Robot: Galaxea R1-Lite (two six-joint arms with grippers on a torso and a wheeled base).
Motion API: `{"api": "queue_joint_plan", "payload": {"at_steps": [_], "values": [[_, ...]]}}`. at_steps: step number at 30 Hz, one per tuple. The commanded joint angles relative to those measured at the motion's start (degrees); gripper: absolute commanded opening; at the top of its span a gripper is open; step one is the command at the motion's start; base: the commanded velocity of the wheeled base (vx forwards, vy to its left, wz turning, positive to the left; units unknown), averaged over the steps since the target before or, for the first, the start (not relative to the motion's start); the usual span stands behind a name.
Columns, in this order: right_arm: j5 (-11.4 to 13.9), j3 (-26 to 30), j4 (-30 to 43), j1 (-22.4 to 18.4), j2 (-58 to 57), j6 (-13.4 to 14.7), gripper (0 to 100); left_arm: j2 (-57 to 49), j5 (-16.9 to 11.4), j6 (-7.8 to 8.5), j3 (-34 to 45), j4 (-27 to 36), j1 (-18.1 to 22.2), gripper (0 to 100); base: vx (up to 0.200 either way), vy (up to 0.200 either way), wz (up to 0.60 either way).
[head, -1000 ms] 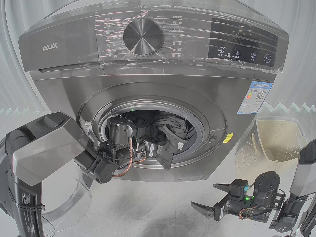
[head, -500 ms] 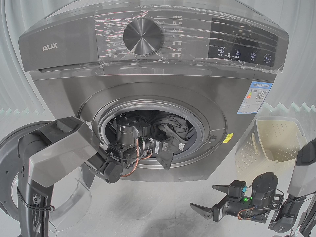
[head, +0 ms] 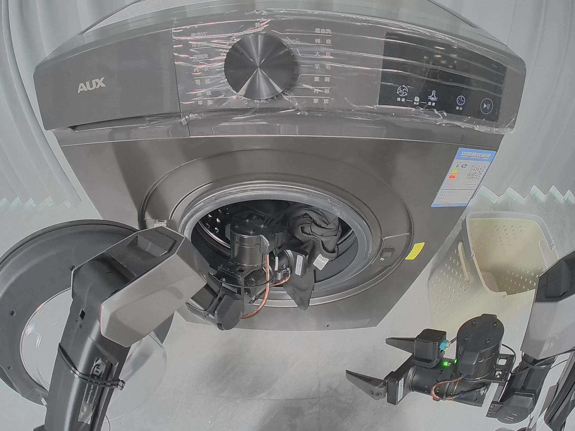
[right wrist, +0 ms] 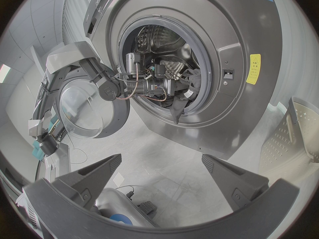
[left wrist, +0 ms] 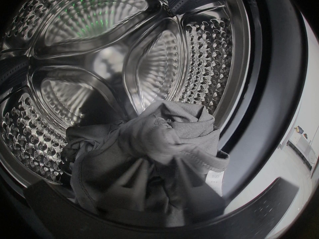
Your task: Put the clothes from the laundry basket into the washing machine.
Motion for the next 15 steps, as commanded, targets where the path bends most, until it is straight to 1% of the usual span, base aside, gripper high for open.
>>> {"api": "queue_joint_plan", "payload": {"at_steps": [1,2,3,5,8,11,15], "values": [[0.0,0.0,0.0,0.0,0.4,0.0,100,4.1,0.7,-0.01,-4.0,0.2,0.0,0,0.0,0.0,0.0],[0.1,0.0,0.0,0.0,0.4,0.0,100,5.0,1.9,-0.09,-6.1,-0.1,0.3,0,0.0,0.0,0.0],[0.1,0.0,0.0,0.0,0.4,0.0,100,5.0,1.9,-0.09,-6.1,-0.1,0.3,0,0.0,0.0,0.0],[0.0,0.0,0.0,0.0,0.4,0.0,100,7.3,6.1,-0.45,-13.1,-0.5,0.8,0,0.0,0.0,0.0],[0.0,0.0,0.0,0.0,0.4,0.0,100,10.5,11.1,-0.8,-21.4,-1.1,2.2,0,0.0,0.0,0.0],[0.0,0.0,0.0,0.0,0.4,0.0,100,11.8,12.5,-0.8,-25.6,-0.8,3.2,0,0.0,0.0,0.0],[0.0,0.1,0.0,0.0,0.4,0.0,100,11.9,12.6,-0.89,-25.8,-1.1,3.6,0,0.0,0.0,0.0]]}}
